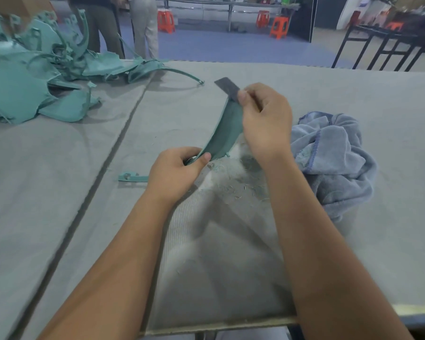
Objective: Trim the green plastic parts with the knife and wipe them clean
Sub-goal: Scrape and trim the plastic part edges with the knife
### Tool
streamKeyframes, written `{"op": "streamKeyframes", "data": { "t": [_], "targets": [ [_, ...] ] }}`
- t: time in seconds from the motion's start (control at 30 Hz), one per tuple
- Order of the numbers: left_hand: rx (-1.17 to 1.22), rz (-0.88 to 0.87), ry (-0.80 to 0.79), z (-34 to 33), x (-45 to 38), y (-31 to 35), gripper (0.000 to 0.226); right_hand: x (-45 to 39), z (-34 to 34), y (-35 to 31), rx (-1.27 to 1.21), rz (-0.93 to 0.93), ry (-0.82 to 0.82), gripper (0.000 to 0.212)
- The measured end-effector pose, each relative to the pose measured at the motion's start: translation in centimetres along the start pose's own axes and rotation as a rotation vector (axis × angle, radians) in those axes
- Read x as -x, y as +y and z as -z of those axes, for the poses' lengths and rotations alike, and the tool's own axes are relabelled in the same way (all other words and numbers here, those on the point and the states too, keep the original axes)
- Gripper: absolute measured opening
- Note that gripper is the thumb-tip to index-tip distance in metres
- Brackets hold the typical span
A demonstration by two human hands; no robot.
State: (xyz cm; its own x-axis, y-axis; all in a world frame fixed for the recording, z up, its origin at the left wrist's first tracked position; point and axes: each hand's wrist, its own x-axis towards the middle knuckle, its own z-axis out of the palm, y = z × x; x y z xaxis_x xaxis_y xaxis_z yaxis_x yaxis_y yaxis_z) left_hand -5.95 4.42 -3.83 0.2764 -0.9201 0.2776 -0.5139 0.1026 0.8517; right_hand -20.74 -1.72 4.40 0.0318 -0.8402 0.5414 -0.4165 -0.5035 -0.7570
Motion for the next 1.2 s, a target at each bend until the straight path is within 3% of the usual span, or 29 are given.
{"op": "streamKeyframes", "data": {
  "t": [0.23, 0.6, 0.87, 0.97, 1.07, 1.2],
  "targets": [
    [0.014, -0.011, 0.008, -0.1, 0.0, 0.1, 0.021, -1.0, 0.2, 0.1, 0.109, 0.019, -0.019, 0.018],
    [0.019, -0.017, 0.005, -0.1, -0.3, -0.5, 0.02, 0.0, 0.3, 0.2, 0.074, -0.028, -0.042, 0.021],
    [0.01, -0.026, -0.032, -0.1, 0.0, -0.3, 0.022, -0.7, 1.9, 0.0, 0.193, -0.006, -0.141, 0.031],
    [0.027, -0.003, 0.003, -0.1, 0.0, -0.2, 0.021, 0.5, 1.1, 0.2, 0.25, -0.007, -0.25, 0.029],
    [0.018, -0.006, 0.008, -0.1, -0.1, -0.1, 0.021, 2.7, -0.3, 1.3, 0.111, -0.025, -0.259, 0.033],
    [-0.003, -0.009, -0.001, 0.0, 0.0, 0.0, 0.023, 3.6, -0.7, 2.2, -0.164, -0.025, -0.128, 0.021]
  ]
}}
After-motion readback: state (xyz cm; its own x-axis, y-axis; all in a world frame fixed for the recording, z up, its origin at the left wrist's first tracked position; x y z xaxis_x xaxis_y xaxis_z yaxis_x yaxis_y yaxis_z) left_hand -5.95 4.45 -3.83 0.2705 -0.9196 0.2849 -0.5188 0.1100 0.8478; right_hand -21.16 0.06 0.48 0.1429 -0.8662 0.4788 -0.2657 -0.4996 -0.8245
